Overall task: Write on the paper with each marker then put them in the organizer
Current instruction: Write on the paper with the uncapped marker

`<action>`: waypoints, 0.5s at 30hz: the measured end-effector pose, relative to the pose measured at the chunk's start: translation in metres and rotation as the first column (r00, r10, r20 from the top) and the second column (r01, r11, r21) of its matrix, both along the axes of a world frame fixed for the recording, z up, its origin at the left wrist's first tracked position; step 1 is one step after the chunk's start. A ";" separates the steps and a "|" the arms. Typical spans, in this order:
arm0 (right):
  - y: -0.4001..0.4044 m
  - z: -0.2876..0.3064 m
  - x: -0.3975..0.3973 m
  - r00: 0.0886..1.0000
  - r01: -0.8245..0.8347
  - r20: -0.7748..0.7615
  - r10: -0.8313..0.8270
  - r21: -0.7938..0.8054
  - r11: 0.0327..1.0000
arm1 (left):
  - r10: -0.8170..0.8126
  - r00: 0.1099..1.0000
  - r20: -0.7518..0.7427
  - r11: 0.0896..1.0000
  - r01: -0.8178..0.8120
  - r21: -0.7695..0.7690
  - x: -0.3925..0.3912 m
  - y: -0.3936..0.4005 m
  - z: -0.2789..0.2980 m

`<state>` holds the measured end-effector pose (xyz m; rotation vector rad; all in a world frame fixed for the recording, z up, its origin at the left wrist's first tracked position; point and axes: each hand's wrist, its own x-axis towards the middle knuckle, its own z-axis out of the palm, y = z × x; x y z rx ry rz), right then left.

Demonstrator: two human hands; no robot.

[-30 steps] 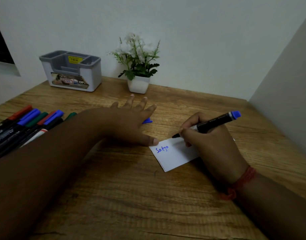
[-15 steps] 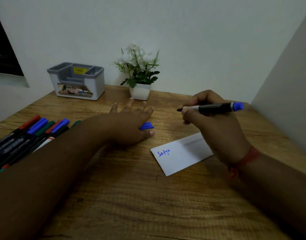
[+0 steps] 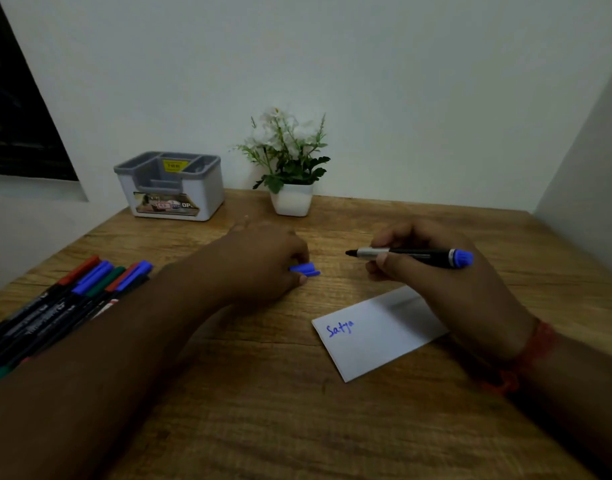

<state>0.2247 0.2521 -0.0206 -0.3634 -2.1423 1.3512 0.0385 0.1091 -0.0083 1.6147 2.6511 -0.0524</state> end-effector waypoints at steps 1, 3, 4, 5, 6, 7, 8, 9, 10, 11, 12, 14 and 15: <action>0.000 -0.001 -0.001 1.000 -0.010 -0.002 0.010 -0.022 1.000 | -0.011 1.000 0.004 1.000 0.011 0.027 0.000 0.000 0.000; 0.000 -0.002 -0.001 0.999 -0.033 -0.016 0.032 -0.066 0.997 | -0.031 0.999 0.027 0.997 0.029 0.074 0.002 0.000 0.000; 0.000 -0.003 -0.001 0.999 -0.042 -0.022 0.040 -0.086 0.995 | -0.038 0.998 0.046 0.994 0.033 0.103 0.003 0.000 0.000; 0.000 -0.003 -0.002 0.999 -0.048 -0.028 0.045 -0.112 0.993 | -0.044 0.997 0.065 0.989 0.035 0.142 0.004 0.001 0.001; 0.000 -0.003 -0.002 0.998 -0.052 -0.035 0.047 -0.147 0.988 | -0.056 0.996 0.076 0.981 0.040 0.192 0.005 0.001 0.002; 0.001 -0.003 -0.002 0.998 -0.054 -0.043 0.047 -0.185 0.981 | -0.074 0.995 0.072 0.968 0.055 0.244 0.006 0.001 0.003; 0.001 -0.002 -0.002 0.997 -0.058 -0.052 0.048 -0.218 0.974 | -0.095 0.994 0.060 0.954 0.073 0.291 0.007 0.001 0.004; 0.002 -0.002 -0.002 0.997 -0.063 -0.063 0.049 -0.242 0.968 | -0.111 0.993 0.051 0.939 0.088 0.331 0.009 0.001 0.005; 0.002 -0.001 -0.002 0.996 -0.068 -0.074 0.050 -0.256 0.964 | -0.121 0.991 0.048 0.927 0.096 0.363 0.010 0.001 0.005; 0.002 -0.001 -0.002 0.995 -0.072 -0.084 0.051 -0.264 0.962 | -0.128 0.991 0.050 0.915 0.099 0.391 0.011 0.000 0.005; 0.003 -0.001 -0.002 0.994 -0.075 -0.095 0.051 -0.268 0.961 | -0.134 0.990 0.053 0.903 0.100 0.417 0.012 0.000 0.005; 0.003 -0.002 -0.002 0.993 -0.076 -0.109 0.048 -0.275 0.958 | -0.148 0.988 0.049 0.887 0.111 0.448 0.015 0.000 0.006; 0.003 -0.002 -0.002 0.993 -0.075 -0.111 0.045 -0.278 0.958 | -0.154 0.987 0.044 0.885 0.118 0.451 0.016 0.000 0.006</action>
